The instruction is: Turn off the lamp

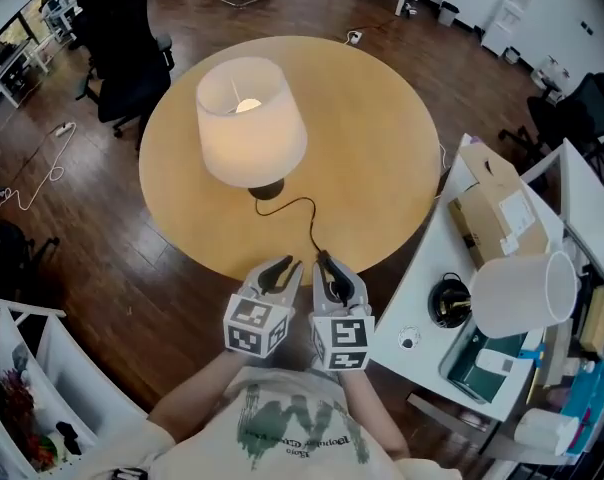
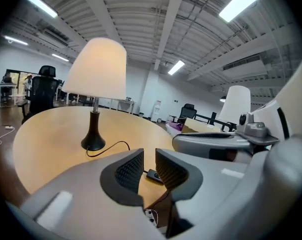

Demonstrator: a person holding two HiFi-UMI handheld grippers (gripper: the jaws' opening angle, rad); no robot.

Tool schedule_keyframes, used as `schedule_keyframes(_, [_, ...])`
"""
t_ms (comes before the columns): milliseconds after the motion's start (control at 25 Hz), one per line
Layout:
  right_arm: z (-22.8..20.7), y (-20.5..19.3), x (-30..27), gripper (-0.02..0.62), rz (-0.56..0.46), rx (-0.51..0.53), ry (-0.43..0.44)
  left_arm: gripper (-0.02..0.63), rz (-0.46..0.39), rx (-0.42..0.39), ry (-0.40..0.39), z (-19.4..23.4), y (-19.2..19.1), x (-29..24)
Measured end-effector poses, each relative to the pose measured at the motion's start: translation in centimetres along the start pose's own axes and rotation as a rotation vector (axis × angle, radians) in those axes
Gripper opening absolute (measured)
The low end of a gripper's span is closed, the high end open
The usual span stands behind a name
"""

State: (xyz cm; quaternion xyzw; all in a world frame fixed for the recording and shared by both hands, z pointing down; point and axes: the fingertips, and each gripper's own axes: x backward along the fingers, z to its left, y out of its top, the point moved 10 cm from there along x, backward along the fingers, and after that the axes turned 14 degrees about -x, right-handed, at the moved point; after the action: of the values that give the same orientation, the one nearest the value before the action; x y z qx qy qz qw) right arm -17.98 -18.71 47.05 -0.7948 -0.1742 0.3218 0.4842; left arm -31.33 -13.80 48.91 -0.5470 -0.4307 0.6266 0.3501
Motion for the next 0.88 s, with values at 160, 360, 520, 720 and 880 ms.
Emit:
schedule_keyframes(160, [0.4,0.7,-1.0,0.055,-0.025,-0.026,-0.094,0.051,0.021,-0.03,-0.096,1.7,0.0,-1.7])
schedule_keyframes(360, [0.0,0.3,-1.4,0.055,-0.045,-0.061,-0.205,0.068,0.068,-0.075,-0.22,2.4,-0.8,-4.1])
schedule_keyframes(520, [0.0,-0.4,-1.3,0.055,-0.059,-0.094,-0.287,0.08,0.097,-0.118,-0.299,2.9,-1.5,-5.8])
schedule_keyframes(720, [-0.3,-1.1,-0.4,0.054,-0.069,-0.132,-0.389,0.08,0.134,-0.181,-0.379,2.7,-2.2,-7.7])
schedule_keyframes(880, [-0.7,-1.9,0.7,0.054,-0.078,-0.167,-0.46,0.08,0.168,-0.234,-0.438,2.1,-3.0,-9.3])
